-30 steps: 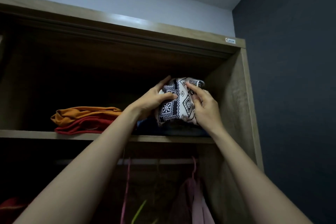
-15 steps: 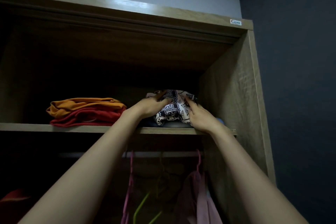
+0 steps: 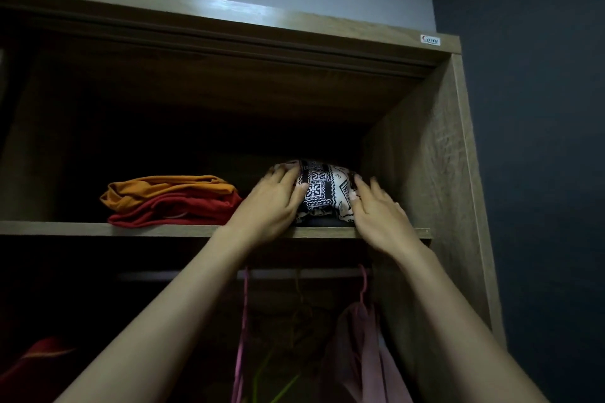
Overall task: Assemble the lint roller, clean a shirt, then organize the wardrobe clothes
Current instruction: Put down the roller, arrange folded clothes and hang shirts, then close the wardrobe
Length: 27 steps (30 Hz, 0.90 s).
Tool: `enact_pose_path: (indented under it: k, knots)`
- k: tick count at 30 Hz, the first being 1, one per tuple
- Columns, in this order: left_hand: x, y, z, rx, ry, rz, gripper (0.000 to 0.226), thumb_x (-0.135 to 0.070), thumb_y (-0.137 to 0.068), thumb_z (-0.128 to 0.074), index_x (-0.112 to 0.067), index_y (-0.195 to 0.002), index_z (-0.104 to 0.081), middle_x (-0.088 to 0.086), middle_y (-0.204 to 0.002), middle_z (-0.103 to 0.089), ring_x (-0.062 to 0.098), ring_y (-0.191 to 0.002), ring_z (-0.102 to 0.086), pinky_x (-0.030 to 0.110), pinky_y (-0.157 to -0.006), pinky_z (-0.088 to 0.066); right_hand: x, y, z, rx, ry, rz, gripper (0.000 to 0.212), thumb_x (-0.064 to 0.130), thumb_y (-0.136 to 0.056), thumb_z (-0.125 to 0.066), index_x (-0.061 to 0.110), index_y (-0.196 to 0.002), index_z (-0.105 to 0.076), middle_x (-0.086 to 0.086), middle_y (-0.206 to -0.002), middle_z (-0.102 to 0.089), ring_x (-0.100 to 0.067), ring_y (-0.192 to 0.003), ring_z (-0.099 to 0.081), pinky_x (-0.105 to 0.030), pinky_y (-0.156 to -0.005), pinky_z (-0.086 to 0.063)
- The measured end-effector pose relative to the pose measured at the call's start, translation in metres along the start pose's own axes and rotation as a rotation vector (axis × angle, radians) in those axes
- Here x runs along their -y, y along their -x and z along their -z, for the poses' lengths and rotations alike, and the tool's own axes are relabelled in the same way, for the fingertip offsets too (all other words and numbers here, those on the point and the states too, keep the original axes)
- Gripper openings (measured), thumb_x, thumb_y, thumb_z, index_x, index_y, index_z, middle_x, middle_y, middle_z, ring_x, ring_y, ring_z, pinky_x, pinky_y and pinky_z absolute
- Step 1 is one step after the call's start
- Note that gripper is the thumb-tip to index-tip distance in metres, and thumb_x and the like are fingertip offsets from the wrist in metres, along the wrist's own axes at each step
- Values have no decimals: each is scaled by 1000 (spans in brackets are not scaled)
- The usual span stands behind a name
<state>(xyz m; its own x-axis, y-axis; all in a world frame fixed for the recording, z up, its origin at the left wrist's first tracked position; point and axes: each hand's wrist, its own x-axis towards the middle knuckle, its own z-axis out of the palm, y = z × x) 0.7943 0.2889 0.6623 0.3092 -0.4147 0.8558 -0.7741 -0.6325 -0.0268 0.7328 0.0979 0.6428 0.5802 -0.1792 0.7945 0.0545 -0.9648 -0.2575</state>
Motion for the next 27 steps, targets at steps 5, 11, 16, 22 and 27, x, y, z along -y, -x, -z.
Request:
enact_pose_path:
  k: [5, 11, 16, 22, 27]
  knots:
    - [1, 46, 31, -210, -27, -279, 52, -35, -98, -39, -20, -148, -37, 5, -151, -41, 15, -143, -30, 26, -119, -12, 31, 26, -1, -398, -245, 135, 48, 34, -103, -30, 26, -149, -26, -2, -157, -25, -15, -143, -20, -38, -115, -16]
    - [48, 99, 90, -512, -54, -256, 45, -24, -94, -46, -17, -139, -50, 2, -139, -55, 16, -130, -49, 41, -110, -36, 106, 35, -9, -497, -514, 371, 43, 32, -100, -35, 23, -141, -42, 9, -137, -49, -1, -126, -41, -14, -103, -30]
    - [112, 119, 128, -447, -33, 83, 47, -45, -95, -50, -30, -139, -45, 0, -128, -62, 15, -119, -57, 50, -99, -47, 157, 30, -24, -353, -627, 278, 34, 25, -100, -45, 18, -132, -53, 7, -91, -65, -3, -78, -61, -8, -69, -43]
    - [143, 118, 138, -111, 108, 313, 60, -63, -90, -42, -35, -144, -37, 6, -120, -65, 17, -103, -62, 32, -83, -52, 178, 15, -50, -196, -440, 133, 37, 34, -100, -41, 15, -127, -57, -5, -109, -65, -7, -91, -50, -21, -76, -38]
    - [144, 113, 145, 17, 267, 266, 74, -68, -74, -52, -40, -141, -40, -4, -121, -56, 12, -104, -57, 23, -80, -48, 177, 14, -49, -131, -371, 190, 37, 45, -97, -44, 21, -117, -64, 4, -93, -60, -10, -91, -56, -9, -61, -35]
